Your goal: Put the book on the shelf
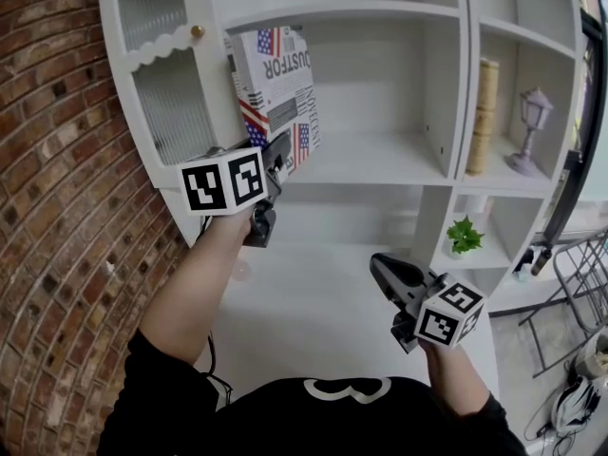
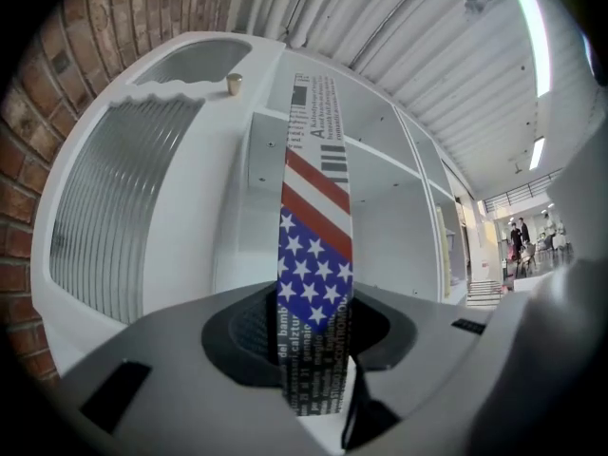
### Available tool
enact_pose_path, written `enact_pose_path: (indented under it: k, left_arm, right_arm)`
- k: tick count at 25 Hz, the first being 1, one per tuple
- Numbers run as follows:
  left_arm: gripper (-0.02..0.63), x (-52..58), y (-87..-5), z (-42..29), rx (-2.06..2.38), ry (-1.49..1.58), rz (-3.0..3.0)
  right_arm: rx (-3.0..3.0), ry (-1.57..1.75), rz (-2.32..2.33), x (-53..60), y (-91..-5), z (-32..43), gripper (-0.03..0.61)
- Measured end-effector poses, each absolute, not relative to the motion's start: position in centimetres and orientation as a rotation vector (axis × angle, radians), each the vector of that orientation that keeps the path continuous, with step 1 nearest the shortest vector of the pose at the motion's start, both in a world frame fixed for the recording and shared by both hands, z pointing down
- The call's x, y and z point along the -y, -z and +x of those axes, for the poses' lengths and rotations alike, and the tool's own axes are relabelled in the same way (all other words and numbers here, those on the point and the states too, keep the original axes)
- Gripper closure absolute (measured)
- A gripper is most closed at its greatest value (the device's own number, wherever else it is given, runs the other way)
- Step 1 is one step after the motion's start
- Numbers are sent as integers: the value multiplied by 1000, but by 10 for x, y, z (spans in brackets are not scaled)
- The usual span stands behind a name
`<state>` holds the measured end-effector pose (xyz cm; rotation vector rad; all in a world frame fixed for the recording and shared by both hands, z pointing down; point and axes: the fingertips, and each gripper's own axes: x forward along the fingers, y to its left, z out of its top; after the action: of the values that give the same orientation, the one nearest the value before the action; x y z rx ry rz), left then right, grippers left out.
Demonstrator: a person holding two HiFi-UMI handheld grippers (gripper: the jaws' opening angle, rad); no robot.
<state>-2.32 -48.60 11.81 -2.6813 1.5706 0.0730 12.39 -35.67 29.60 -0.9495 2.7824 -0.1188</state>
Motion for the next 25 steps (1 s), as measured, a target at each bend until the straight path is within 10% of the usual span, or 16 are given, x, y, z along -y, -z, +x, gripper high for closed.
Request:
enact_pose_path:
  k: [25]
  left_arm:
    - [463,563,-148,-27,-1912,25,-2534]
  right_arm:
    - [-2798,244,-917,361,-329,167,569]
